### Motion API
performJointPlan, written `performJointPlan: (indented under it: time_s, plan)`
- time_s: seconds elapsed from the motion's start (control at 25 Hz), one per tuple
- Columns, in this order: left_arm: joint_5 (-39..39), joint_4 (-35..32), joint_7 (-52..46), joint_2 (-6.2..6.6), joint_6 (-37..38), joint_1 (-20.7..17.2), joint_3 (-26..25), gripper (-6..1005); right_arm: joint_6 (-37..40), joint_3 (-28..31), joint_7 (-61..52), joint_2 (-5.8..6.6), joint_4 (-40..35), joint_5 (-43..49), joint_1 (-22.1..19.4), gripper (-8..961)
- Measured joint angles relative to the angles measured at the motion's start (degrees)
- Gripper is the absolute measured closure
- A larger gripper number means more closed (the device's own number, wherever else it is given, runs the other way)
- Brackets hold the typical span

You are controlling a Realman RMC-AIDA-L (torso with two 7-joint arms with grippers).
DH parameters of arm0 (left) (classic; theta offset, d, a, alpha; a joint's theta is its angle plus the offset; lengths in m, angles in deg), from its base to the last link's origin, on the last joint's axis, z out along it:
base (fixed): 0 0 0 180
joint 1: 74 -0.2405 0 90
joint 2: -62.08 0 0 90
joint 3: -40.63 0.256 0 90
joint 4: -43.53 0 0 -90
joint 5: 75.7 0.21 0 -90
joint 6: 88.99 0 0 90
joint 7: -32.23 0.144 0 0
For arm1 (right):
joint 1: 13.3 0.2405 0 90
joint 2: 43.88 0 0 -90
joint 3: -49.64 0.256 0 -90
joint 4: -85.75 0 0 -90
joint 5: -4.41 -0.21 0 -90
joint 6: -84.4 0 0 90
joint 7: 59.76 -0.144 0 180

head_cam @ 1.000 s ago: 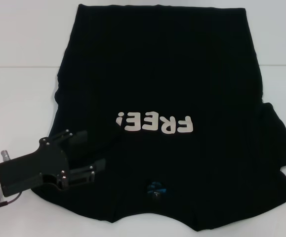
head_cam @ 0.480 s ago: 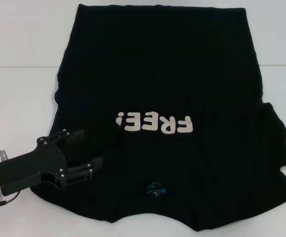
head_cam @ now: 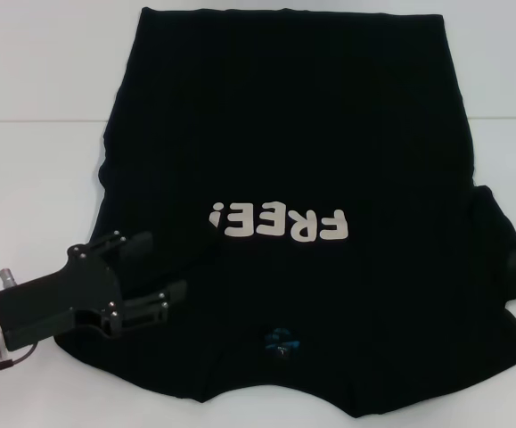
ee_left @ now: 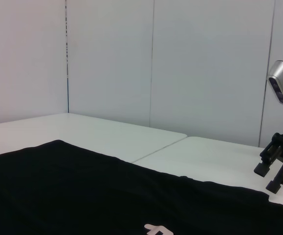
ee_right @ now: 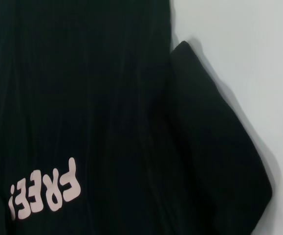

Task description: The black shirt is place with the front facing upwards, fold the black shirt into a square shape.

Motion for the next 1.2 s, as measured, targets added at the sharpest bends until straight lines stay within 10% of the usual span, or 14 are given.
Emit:
performJointPlan:
  time_s: [1.2]
  plan:
    - [-0.5,1.2,0.4,0.0,-1.2,0.5,0.0,150,-6.1,0.2,1.3,-1.57,1.7,-3.0,0.6,226]
